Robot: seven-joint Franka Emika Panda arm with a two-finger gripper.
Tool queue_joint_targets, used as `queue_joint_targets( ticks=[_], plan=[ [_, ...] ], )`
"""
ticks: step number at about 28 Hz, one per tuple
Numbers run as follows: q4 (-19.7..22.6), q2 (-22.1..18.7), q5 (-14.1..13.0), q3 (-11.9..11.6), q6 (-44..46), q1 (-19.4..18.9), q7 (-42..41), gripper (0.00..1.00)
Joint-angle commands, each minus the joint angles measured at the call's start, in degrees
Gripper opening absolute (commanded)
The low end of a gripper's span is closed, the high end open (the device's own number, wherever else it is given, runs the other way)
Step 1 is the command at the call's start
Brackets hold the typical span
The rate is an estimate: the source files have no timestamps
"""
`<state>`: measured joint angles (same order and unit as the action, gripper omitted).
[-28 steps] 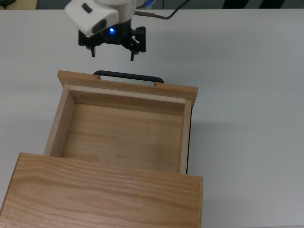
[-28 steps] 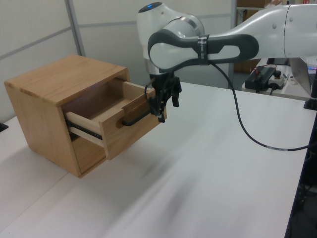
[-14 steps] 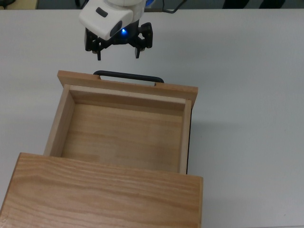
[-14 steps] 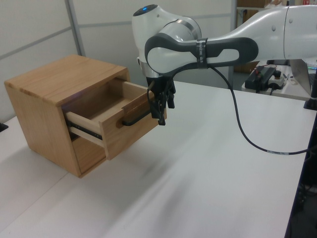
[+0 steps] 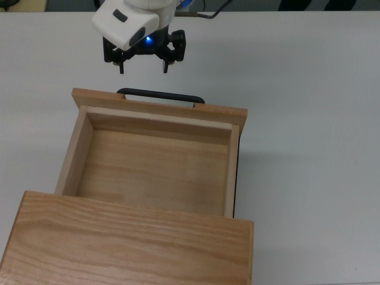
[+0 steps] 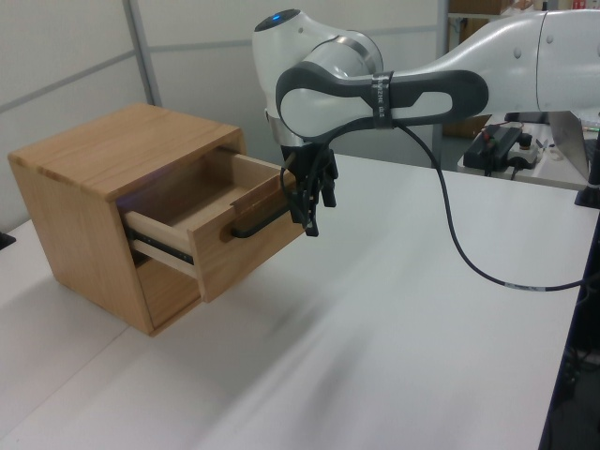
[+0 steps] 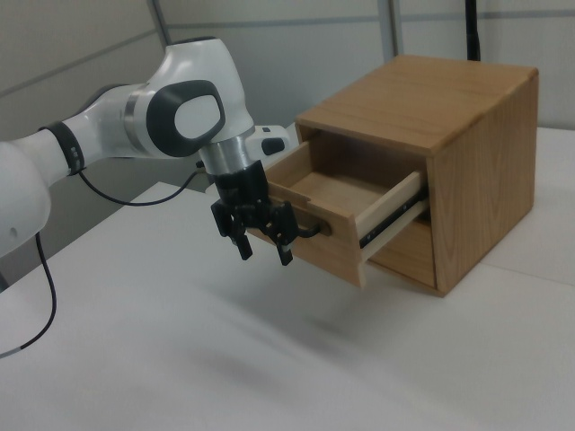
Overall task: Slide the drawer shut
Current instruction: 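Lower the gripper toward the black handle of the open drawer, then push the drawer front with the gripper into the wooden cabinet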
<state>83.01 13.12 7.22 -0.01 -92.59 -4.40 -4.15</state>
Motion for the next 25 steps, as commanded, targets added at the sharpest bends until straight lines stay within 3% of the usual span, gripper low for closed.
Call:
queue_joint_targets(
  ticks=[1, 2, 3, 6, 10, 25],
  plan=[
    [-0.04, -0.38, -4.83, -0.43, 1.36, 2.72, -1.65, 0.48],
    [-0.04, -0.38, -5.54, -0.43, 1.36, 2.90, -1.57, 0.43],
    [-0.04, -0.29, -5.37, -0.25, 1.19, 2.99, -1.13, 0.27],
    [-0.04, -0.12, -4.58, 0.10, 1.01, 2.73, -1.04, 0.08],
    [-0.04, -0.03, -4.22, 0.37, 0.66, 2.46, -0.77, 0.00],
    [0.05, 3.13, -4.67, 0.45, -9.10, -1.13, 7.49, 0.00]
  ],
)
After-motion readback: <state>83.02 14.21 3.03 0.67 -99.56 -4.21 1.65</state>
